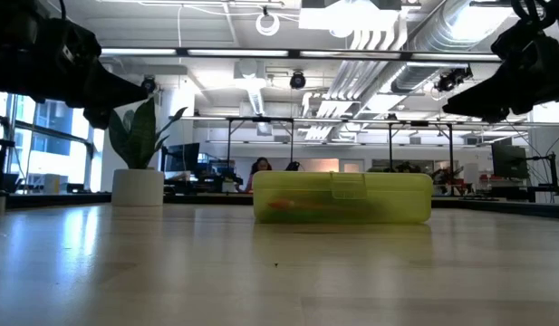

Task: Pack school essentials
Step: Return to Home Position

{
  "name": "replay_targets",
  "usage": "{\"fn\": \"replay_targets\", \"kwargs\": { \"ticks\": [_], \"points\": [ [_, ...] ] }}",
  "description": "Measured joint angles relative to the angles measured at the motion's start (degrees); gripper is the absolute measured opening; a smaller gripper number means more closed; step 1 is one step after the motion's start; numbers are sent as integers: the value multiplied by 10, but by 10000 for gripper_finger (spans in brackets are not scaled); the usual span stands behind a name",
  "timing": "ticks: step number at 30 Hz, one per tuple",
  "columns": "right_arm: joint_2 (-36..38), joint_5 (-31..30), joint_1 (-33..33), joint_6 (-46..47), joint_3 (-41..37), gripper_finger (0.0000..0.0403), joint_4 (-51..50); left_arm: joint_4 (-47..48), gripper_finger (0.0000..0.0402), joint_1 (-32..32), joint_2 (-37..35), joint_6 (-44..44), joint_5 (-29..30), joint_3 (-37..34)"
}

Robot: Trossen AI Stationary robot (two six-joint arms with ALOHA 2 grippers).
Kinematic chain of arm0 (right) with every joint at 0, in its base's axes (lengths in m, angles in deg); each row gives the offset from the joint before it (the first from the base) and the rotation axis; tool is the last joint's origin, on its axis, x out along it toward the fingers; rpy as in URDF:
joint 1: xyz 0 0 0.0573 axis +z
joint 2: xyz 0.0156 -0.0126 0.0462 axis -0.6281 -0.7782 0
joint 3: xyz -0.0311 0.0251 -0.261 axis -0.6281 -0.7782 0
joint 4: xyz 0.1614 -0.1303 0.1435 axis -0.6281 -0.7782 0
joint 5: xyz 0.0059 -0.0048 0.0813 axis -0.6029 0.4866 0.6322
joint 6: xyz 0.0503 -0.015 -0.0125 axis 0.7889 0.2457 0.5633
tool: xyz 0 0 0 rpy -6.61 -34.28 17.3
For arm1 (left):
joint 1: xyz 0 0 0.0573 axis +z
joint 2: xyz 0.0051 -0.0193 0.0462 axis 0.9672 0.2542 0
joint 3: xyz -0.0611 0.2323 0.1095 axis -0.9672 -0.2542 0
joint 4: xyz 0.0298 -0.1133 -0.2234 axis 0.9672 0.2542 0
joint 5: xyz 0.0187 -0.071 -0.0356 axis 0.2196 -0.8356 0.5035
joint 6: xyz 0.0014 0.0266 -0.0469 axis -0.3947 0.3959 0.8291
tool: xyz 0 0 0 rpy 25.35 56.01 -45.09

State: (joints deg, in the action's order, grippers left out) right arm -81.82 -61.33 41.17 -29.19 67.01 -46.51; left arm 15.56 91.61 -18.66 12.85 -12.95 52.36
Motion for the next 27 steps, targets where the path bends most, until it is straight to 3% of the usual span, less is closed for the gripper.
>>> {"fn": "replay_targets", "kwargs": {
  "ticks": [27],
  "points": [
    [-2, -7, 0, 98, 0, 149, -43, -1, 5, 0, 0, -4, -1, 0]
  ]
}}
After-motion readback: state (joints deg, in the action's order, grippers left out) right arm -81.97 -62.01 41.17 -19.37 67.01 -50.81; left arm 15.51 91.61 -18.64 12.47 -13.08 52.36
